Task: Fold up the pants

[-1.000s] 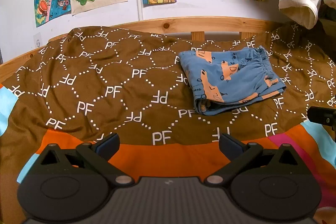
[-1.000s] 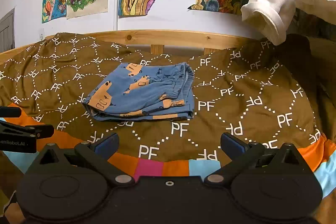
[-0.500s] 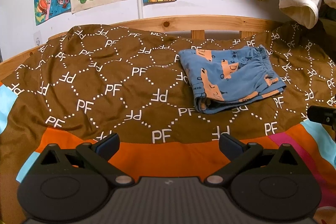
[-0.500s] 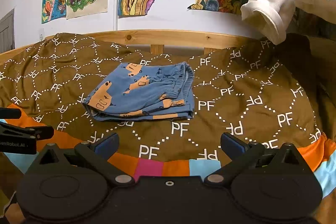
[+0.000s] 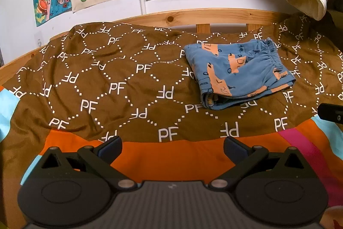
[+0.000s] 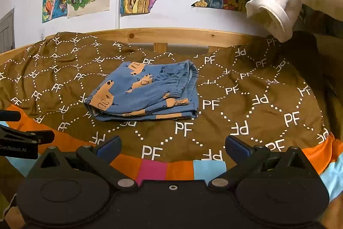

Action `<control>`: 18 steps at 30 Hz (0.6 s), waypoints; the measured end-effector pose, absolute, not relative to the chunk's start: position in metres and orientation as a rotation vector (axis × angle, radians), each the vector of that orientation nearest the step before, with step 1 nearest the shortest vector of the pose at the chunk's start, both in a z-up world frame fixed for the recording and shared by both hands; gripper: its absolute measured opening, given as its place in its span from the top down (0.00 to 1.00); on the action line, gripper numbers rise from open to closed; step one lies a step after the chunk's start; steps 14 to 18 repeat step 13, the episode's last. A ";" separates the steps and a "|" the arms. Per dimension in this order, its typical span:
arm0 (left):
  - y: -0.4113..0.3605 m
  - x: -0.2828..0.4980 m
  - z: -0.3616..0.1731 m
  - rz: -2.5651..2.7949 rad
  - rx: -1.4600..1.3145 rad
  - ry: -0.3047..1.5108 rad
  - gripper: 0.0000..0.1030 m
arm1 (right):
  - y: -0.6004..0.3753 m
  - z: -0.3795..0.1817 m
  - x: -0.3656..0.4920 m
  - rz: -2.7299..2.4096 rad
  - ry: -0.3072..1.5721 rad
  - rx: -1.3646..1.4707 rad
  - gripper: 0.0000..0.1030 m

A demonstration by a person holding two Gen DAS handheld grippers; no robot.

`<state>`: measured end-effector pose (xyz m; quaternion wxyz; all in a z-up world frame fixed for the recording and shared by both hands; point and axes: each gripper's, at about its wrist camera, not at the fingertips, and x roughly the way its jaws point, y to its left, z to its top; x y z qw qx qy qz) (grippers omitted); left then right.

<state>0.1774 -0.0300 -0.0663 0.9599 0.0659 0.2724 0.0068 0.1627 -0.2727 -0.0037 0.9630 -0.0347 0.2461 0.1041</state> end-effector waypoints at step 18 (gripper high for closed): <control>-0.032 0.177 -0.067 0.012 0.146 0.550 0.00 | -0.273 -0.005 0.164 0.214 0.506 -0.071 0.01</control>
